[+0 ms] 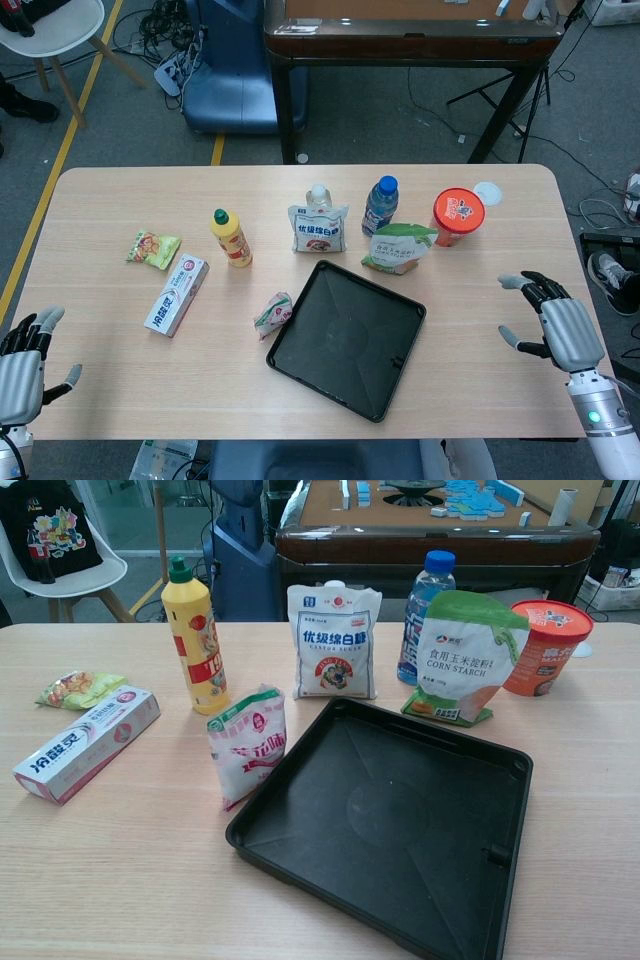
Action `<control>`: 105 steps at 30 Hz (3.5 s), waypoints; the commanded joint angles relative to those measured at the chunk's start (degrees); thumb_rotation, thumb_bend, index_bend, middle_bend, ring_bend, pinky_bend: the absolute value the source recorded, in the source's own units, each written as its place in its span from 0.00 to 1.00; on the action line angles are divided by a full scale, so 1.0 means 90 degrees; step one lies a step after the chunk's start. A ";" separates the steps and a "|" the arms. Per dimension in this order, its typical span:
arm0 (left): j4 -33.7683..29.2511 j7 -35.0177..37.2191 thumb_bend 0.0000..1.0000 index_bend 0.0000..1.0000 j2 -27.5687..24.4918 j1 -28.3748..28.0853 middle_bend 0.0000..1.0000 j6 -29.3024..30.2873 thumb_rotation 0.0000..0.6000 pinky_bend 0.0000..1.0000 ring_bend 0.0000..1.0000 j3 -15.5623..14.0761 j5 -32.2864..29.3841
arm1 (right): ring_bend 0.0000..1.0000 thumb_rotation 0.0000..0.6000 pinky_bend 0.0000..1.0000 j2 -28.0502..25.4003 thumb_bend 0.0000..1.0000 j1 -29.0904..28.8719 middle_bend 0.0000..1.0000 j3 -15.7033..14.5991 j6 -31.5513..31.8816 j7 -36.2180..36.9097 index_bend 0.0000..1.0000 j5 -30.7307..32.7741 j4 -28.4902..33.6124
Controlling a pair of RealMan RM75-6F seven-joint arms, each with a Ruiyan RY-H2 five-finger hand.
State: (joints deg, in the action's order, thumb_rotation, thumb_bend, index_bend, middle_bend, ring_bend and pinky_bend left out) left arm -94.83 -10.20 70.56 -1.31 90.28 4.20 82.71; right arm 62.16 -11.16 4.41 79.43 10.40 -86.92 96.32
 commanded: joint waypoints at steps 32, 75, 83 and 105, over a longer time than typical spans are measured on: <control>-0.0229 0.2793 0.22 0.13 -0.0122 -0.1793 0.15 -0.2706 1.00 0.15 0.14 0.0076 0.0351 | 0.16 1.00 0.20 -0.0384 0.24 0.0205 0.32 0.0490 0.0551 -0.0156 0.25 0.0464 0.0539; 0.2164 0.2822 0.22 0.11 0.2817 -0.4120 0.17 -0.4994 1.00 0.19 0.17 0.0843 -0.1376 | 0.16 1.00 0.20 -0.0433 0.24 0.0370 0.32 0.0458 0.0423 -0.0032 0.25 0.0678 0.0399; 0.2615 0.3104 0.22 0.11 0.3184 -0.4223 0.19 -0.5048 1.00 0.20 0.19 0.0865 -0.1396 | 0.16 1.00 0.20 -0.0454 0.24 0.0398 0.32 0.0470 0.0412 -0.0016 0.25 0.0730 0.0383; 0.3483 0.3967 0.22 0.14 0.3746 -0.4297 0.23 -0.4934 1.00 0.23 0.22 0.0844 -0.1109 | 0.16 1.00 0.20 -0.0501 0.24 0.0443 0.32 0.0486 0.0384 -0.0088 0.25 0.0784 0.0469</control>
State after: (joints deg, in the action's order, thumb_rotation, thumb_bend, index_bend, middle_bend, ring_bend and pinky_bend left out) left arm -63.58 25.39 104.17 -39.93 45.93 11.76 72.76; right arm 57.66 -7.17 8.78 82.88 9.61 -79.86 100.54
